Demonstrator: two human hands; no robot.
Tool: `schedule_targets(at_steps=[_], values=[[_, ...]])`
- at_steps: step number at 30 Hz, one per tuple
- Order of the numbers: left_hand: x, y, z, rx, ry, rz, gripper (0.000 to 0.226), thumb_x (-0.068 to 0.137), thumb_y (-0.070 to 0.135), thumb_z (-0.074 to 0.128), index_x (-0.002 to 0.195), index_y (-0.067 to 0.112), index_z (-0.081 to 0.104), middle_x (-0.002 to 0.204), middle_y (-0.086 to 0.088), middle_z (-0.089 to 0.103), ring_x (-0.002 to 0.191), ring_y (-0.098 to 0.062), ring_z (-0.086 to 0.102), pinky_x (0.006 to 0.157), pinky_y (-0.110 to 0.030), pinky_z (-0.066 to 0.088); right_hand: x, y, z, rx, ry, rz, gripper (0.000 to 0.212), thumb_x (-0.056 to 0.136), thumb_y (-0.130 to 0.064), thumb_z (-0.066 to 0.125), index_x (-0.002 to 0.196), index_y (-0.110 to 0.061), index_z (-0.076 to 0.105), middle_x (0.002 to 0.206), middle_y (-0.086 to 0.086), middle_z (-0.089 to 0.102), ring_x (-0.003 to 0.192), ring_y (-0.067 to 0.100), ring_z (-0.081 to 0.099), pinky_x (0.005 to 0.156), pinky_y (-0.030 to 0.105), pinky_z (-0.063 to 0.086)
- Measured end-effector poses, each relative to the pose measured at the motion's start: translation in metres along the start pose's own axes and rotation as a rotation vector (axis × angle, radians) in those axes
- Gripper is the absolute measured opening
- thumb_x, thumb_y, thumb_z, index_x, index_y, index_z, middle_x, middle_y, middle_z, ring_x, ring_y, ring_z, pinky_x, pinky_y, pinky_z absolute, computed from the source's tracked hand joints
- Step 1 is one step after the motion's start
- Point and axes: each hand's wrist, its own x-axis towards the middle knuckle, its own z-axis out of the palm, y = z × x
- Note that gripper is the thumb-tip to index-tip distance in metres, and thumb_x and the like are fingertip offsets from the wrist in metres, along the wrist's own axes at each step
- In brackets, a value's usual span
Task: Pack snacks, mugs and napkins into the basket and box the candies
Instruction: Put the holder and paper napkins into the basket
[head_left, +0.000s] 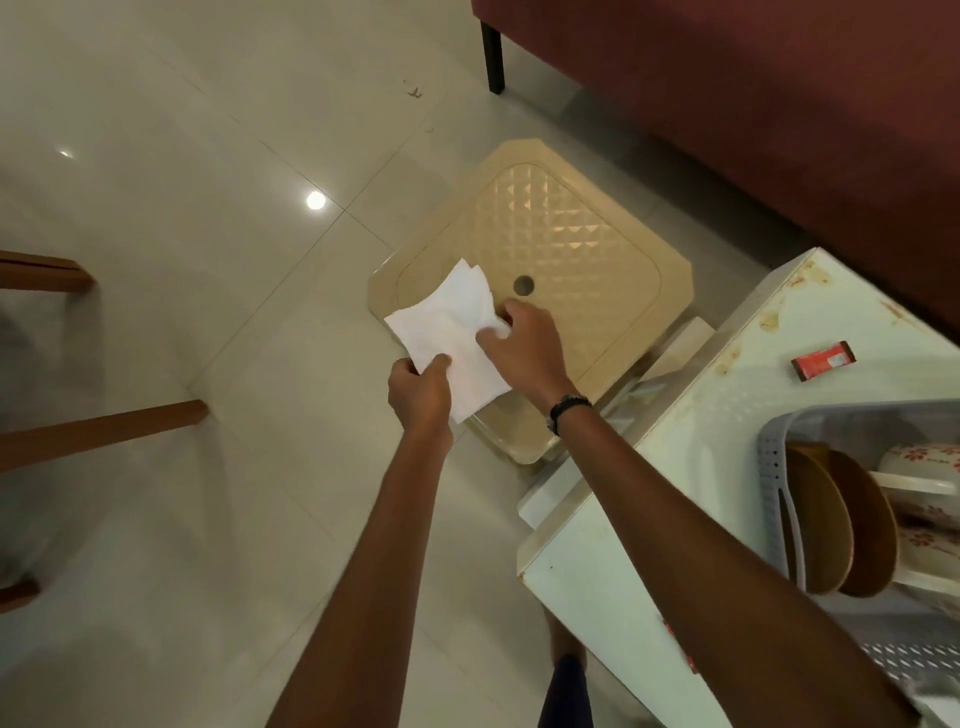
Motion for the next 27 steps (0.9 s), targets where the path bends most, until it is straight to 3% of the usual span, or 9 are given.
schedule_targets(at_steps=[2,4,8,11,14,17,21,24,27], values=[[-0.015,0.0,-0.001,0.028,-0.071,0.043,0.026,0.081,0.014,0.061,0.106,0.01,0.058,0.105,-0.005,0.065,0.093,-0.024,0.062,0.071,-0.032,0.053,-0.017,0.005,-0.013,0.178,-0.026,0.099,0.014,0.079,-0.018,0.06,0.075,-0.009,0.05,0.074,-0.001,0.051,0.069,0.017,0.045,0.055,0.025,0.034],[-0.036,-0.002,-0.001,0.071,-0.134,0.09,0.037,0.08,0.013,0.06,0.117,0.012,0.056,0.112,-0.006,0.065,0.1,-0.024,0.062,0.084,-0.038,0.054,-0.037,0.013,-0.031,0.295,-0.042,0.185,0.019,0.082,-0.018,0.061,0.095,-0.006,0.058,0.088,0.005,0.061,0.077,0.019,0.054,0.06,0.024,0.042],[-0.093,-0.012,0.011,0.234,-0.237,0.205,0.037,0.083,0.012,0.061,0.118,0.015,0.049,0.11,0.0,0.058,0.097,-0.019,0.057,0.08,-0.032,0.047,-0.083,0.029,-0.076,0.409,0.03,0.238,0.049,0.076,-0.034,0.075,0.118,-0.019,0.054,0.112,-0.003,0.062,0.098,0.016,0.06,0.076,0.023,0.052],[-0.141,-0.027,0.027,0.393,-0.298,0.335,0.048,0.084,0.025,0.065,0.128,0.019,0.047,0.112,0.006,0.057,0.1,-0.013,0.054,0.085,-0.027,0.044,-0.123,0.045,-0.115,0.275,0.143,0.272,0.046,0.072,-0.043,0.076,0.109,-0.027,0.054,0.102,-0.013,0.059,0.092,0.009,0.059,0.068,0.011,0.043],[-0.195,-0.055,0.044,0.488,-0.396,0.321,0.044,0.085,0.038,0.062,0.124,0.02,0.052,0.11,0.009,0.057,0.101,-0.01,0.055,0.086,-0.025,0.043,-0.17,0.067,-0.154,0.142,0.232,0.263,0.04,0.077,-0.038,0.072,0.111,-0.023,0.059,0.096,-0.011,0.062,0.09,0.01,0.061,0.078,0.022,0.047],[-0.244,-0.095,0.061,0.522,-0.466,0.312,0.057,0.079,0.056,0.057,0.126,0.024,0.05,0.12,0.005,0.06,0.111,-0.014,0.057,0.099,-0.035,0.047,-0.215,0.094,-0.183,0.023,0.348,0.295,0.034,0.081,-0.034,0.068,0.112,-0.021,0.059,0.096,-0.006,0.061,0.091,0.013,0.059,0.077,0.023,0.042],[-0.3,-0.125,0.088,0.567,-0.527,0.438,0.038,0.084,0.041,0.061,0.117,0.023,0.054,0.112,0.007,0.063,0.099,-0.01,0.06,0.089,-0.028,0.052,-0.254,0.132,-0.215,-0.095,0.493,0.307,0.036,0.084,-0.027,0.067,0.117,-0.015,0.058,0.115,0.005,0.067,0.103,0.023,0.062,0.079,0.023,0.039],[-0.319,-0.135,0.107,0.535,-0.498,0.507,0.034,0.083,0.034,0.065,0.111,0.017,0.056,0.106,0.001,0.067,0.095,-0.016,0.063,0.084,-0.036,0.056,-0.256,0.153,-0.235,-0.06,0.48,0.261,0.037,0.086,-0.016,0.061,0.122,-0.012,0.054,0.121,0.007,0.064,0.11,0.024,0.059,0.085,0.023,0.039],[-0.317,-0.14,0.127,0.544,-0.408,0.602,0.035,0.083,0.023,0.065,0.116,0.013,0.054,0.111,-0.004,0.066,0.102,-0.02,0.063,0.087,-0.035,0.055,-0.244,0.165,-0.246,-0.111,0.435,0.188,0.033,0.088,-0.013,0.056,0.119,-0.007,0.052,0.121,0.012,0.061,0.111,0.028,0.057,0.088,0.031,0.044]])
